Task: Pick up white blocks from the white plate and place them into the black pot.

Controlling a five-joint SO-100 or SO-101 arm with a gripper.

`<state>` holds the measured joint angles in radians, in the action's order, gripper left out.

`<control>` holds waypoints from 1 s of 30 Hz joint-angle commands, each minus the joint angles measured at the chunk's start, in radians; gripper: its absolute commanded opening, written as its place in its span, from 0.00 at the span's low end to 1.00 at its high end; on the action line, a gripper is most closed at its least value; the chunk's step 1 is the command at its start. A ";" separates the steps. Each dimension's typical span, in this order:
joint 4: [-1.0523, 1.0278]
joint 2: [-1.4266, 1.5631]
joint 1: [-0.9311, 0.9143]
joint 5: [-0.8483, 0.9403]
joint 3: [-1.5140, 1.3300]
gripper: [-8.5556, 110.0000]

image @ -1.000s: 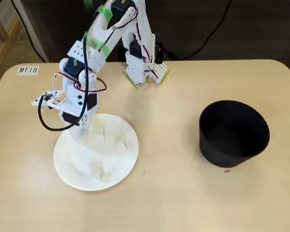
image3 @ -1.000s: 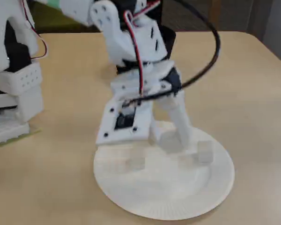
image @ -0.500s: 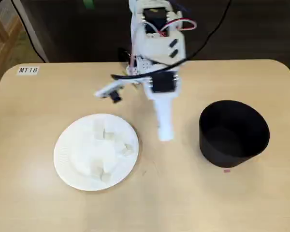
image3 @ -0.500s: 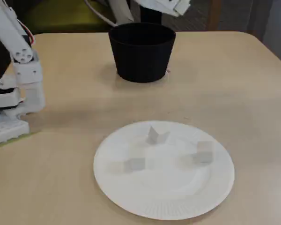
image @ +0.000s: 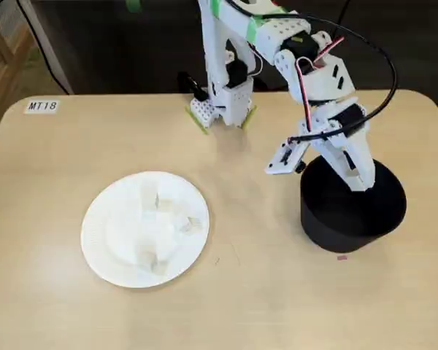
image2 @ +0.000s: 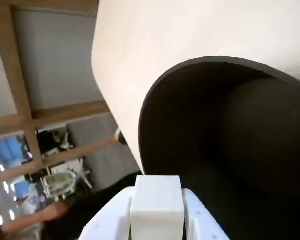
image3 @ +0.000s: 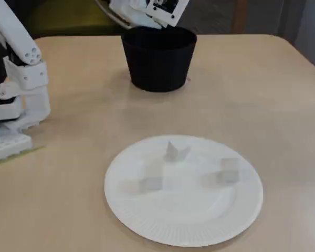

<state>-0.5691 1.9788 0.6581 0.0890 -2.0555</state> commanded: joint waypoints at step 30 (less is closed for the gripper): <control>-0.842 0.018 -1.163 0.430 0.189 0.05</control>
<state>-1.4128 2.0141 -0.4602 0.4863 -1.9221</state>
